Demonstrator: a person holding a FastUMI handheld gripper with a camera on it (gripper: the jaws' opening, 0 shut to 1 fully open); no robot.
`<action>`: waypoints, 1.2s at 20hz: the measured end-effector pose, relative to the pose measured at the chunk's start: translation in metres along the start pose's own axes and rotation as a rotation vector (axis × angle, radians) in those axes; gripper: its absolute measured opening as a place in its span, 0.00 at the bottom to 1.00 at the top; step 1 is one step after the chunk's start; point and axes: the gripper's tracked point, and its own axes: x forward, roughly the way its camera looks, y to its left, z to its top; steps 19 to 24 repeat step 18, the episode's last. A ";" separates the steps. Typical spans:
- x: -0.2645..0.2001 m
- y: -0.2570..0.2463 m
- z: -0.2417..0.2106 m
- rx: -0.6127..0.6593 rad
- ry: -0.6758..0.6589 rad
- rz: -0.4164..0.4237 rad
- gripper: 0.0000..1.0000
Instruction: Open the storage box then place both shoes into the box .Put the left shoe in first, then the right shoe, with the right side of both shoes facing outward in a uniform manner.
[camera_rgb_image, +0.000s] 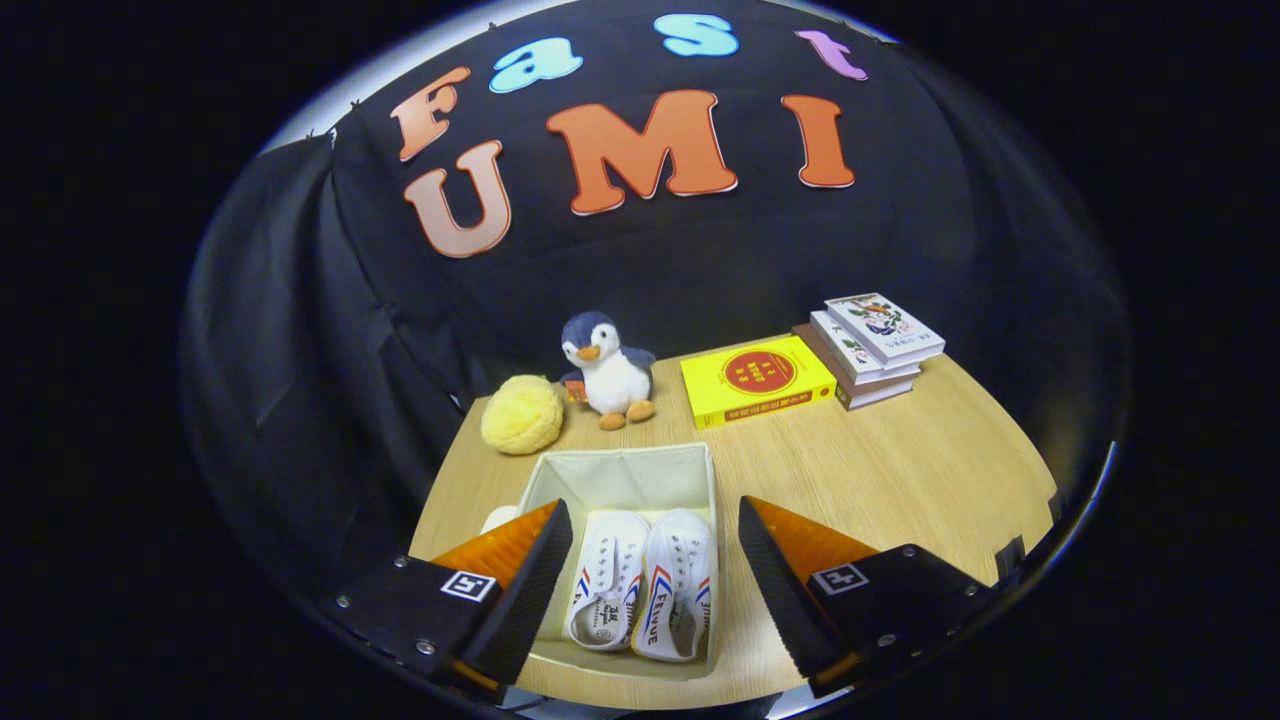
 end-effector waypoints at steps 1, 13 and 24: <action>-0.008 -0.004 0.014 -0.020 -0.041 0.004 0.99; -0.095 -0.091 0.092 -0.148 -0.351 -0.096 0.99; -0.099 -0.110 0.076 -0.101 -0.322 -0.101 0.99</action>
